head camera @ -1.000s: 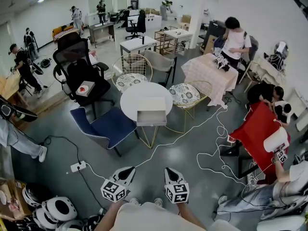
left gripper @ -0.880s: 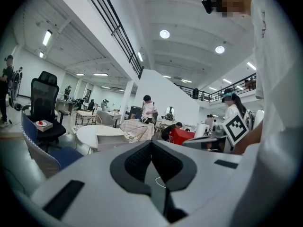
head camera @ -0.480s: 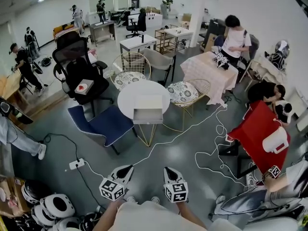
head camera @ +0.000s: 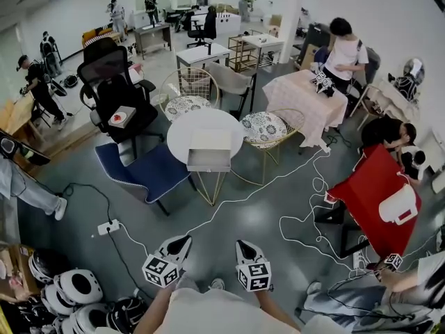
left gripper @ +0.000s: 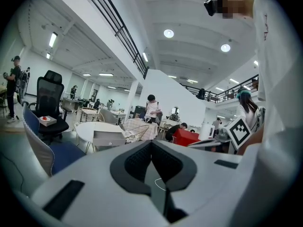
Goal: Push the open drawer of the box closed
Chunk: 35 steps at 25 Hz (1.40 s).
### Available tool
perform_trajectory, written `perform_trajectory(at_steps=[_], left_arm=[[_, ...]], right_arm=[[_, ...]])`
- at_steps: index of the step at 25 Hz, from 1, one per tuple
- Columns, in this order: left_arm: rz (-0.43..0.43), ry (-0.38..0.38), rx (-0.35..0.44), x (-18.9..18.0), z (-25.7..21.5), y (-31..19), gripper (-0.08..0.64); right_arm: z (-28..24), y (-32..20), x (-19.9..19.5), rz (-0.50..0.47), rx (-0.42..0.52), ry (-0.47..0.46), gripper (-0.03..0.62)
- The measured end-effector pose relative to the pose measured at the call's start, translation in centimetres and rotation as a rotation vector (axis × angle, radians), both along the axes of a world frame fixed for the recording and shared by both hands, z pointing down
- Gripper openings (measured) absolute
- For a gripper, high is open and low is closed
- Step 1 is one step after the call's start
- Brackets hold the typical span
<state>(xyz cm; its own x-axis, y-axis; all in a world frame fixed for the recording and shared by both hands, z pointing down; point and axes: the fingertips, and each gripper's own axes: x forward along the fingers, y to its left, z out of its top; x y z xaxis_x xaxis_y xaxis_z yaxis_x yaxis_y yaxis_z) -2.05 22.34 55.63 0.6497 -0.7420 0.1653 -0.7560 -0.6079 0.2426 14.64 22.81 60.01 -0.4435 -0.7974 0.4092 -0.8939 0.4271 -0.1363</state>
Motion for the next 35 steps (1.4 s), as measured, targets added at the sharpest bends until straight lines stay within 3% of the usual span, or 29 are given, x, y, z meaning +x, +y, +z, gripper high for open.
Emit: perform_trajectory(at_steps=[16, 35], left_arm=[[-0.014, -0.022, -0.020, 0.8, 1.0, 0.2, 0.012], [0.006, 0.000, 0.001, 0.6, 1.2, -6.6, 0.012]], right_arm=[[1.5, 0.4, 1.0, -0.003, -0.015, -0.032, 0.015], [1.6, -6.5, 0.5, -0.022, 0.007, -0.001, 0.015]])
